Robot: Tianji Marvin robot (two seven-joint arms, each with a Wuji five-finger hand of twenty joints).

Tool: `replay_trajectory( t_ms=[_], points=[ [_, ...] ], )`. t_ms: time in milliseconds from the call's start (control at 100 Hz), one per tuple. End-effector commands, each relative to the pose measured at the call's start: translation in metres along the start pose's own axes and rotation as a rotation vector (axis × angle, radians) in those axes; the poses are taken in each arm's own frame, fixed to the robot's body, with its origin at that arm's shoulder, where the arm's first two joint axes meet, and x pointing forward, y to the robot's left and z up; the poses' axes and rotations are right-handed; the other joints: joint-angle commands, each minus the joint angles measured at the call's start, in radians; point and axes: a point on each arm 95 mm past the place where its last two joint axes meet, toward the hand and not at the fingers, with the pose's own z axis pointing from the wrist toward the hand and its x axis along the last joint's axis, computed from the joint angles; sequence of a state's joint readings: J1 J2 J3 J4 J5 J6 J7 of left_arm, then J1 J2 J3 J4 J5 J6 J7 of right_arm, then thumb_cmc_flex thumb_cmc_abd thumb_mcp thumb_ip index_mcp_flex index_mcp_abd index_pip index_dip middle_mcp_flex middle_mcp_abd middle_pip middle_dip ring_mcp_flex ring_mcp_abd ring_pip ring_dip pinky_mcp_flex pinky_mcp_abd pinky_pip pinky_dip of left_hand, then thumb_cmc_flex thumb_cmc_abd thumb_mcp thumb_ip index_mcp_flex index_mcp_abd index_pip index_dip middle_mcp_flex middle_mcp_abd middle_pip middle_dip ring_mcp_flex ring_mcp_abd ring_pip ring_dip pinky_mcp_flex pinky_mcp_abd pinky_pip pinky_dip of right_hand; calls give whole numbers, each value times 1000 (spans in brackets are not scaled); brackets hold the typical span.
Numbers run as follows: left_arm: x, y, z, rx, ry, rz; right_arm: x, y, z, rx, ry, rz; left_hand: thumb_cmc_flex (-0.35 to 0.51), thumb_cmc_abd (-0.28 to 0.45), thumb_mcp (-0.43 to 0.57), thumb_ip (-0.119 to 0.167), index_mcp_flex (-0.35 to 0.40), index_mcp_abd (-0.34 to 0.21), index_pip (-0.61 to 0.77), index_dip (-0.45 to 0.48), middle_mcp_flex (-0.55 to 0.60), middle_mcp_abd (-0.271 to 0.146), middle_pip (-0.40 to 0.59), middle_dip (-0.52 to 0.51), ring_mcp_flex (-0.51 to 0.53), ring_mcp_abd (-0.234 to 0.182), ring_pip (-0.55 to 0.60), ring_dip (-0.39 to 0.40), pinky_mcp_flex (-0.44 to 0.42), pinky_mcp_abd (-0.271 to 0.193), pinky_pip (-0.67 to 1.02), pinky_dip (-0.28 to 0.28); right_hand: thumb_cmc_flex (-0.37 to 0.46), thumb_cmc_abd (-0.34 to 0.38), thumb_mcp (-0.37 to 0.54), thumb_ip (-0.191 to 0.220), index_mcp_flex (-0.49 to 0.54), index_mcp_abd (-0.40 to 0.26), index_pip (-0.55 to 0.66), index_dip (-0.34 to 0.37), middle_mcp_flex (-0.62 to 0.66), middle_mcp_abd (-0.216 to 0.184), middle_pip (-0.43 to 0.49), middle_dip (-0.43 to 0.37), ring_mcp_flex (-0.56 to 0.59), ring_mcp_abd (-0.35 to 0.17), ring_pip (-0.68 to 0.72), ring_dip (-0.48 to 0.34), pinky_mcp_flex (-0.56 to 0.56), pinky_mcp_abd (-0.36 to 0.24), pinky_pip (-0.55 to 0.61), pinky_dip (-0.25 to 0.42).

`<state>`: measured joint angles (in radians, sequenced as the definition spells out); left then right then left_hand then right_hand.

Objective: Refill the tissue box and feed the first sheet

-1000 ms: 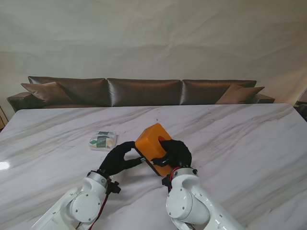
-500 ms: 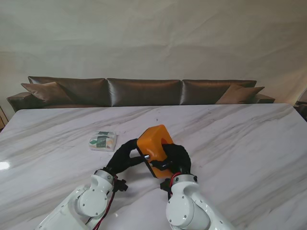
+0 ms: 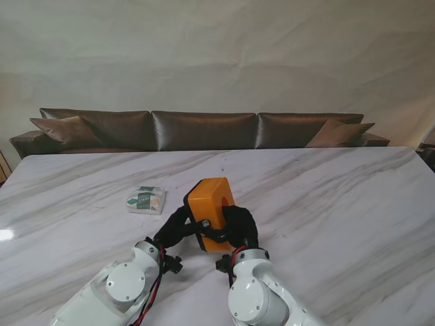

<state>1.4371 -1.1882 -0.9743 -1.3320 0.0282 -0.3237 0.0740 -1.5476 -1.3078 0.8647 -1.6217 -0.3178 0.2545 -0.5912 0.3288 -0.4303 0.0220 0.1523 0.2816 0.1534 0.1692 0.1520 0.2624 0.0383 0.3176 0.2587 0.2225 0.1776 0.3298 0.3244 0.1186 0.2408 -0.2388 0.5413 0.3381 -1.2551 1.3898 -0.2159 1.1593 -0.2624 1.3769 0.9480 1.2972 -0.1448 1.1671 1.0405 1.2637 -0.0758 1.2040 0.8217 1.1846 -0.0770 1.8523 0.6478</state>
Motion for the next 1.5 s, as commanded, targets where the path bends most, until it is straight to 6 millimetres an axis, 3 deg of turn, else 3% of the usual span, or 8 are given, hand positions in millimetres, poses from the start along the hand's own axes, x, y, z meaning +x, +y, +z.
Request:
replay_trajectory(
  t_ms=[0,810,970,990,1020,1070,1270,1490],
  points=[
    [3,9,3,-32,9,-18,11,-11,-2,37,27,28,84,-1,40,12,-13,-47,78,39,-51,-10,-21,-8,-39,3,6,-13,-21,-21,1275,-9,84,27,82,39,81,-44,19,10,147,25,195,9,51,53,500,77,47,-186,242,14],
    [-4,14,5,-154,56,-379,23,-31,2,83,80,93,282,-185,277,255,-138,-4,430,226,64,-6,194,114,211,-51,107,84,61,-132,1429,83,83,34,77,43,81,-43,19,11,147,27,196,8,50,55,503,77,47,-181,242,15],
    [-4,17,6,-152,63,-378,24,-32,2,82,80,93,335,-218,395,465,-157,-117,612,422,143,-121,407,259,322,-106,249,235,130,-195,1542,110,83,35,77,43,81,-43,19,11,147,27,196,8,50,55,503,77,47,-181,242,15],
    [-4,17,6,-149,64,-376,24,-31,2,82,79,94,307,-247,542,397,-157,-127,626,455,152,-131,419,282,333,-109,256,253,136,-200,1553,109,82,36,76,43,81,-43,19,11,147,27,196,8,50,55,503,77,47,-181,242,15],
    [-3,18,6,-145,64,-373,24,-32,2,81,78,94,263,-290,792,187,-160,-143,660,495,165,-146,451,317,347,-114,280,282,144,-205,1570,115,82,37,76,43,81,-43,19,11,147,27,196,8,50,55,503,77,47,-181,242,15],
    [-3,18,6,-137,66,-366,23,-32,2,80,76,95,268,-291,903,82,-163,-166,718,541,182,-169,501,358,360,-118,322,321,152,-213,1596,127,83,34,77,43,81,-43,19,11,147,27,196,8,50,55,503,77,47,-181,242,15],
    [0,19,6,-135,72,-352,23,-34,3,69,70,101,336,-254,986,143,-164,-224,851,678,243,-221,616,502,418,-132,469,528,189,-226,1641,177,83,34,78,43,81,-43,19,11,147,27,196,8,50,55,504,78,47,-179,242,15],
    [4,22,5,-113,76,-352,23,-36,6,47,62,93,492,-404,1084,44,-101,-280,959,771,354,-250,673,599,542,-111,518,727,250,-216,1694,217,90,31,79,45,79,-42,19,12,147,27,196,8,50,56,504,77,47,-178,242,15]
  ],
)
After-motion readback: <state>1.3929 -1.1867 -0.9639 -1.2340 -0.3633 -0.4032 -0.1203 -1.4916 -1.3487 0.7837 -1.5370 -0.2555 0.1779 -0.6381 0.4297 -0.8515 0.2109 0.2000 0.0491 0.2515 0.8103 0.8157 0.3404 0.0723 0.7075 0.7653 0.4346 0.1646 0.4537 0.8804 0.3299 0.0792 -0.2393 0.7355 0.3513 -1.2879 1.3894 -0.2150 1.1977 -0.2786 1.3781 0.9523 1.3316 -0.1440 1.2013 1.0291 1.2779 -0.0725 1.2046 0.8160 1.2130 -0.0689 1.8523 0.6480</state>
